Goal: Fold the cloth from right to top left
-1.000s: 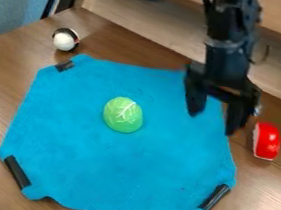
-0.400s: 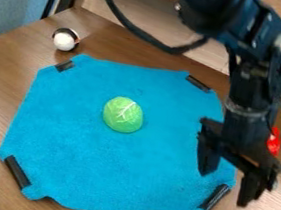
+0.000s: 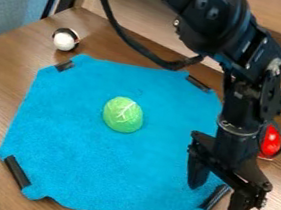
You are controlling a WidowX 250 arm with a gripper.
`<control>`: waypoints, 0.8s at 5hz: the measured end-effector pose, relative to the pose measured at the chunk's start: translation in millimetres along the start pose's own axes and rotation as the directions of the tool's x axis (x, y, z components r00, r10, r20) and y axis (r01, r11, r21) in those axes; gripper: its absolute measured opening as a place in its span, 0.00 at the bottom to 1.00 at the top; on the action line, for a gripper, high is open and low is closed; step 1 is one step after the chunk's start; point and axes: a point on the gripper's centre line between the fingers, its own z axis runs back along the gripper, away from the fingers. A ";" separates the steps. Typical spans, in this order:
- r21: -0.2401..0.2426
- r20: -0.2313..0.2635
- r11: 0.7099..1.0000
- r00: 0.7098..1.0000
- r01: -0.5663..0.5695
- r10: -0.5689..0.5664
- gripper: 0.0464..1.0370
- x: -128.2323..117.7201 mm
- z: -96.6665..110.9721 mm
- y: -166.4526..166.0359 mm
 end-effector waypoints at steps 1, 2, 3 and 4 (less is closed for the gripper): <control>0.030 0.008 0.999 0.999 -0.031 0.031 0.96 -0.1 -4.5 4.6; 0.059 0.015 0.997 0.999 -0.052 0.051 0.93 1.8 -9.2 6.1; 0.062 0.033 0.995 0.997 -0.078 0.076 0.65 5.9 -9.7 6.8; 0.061 0.038 0.994 0.996 -0.087 0.085 0.35 8.7 -10.9 6.6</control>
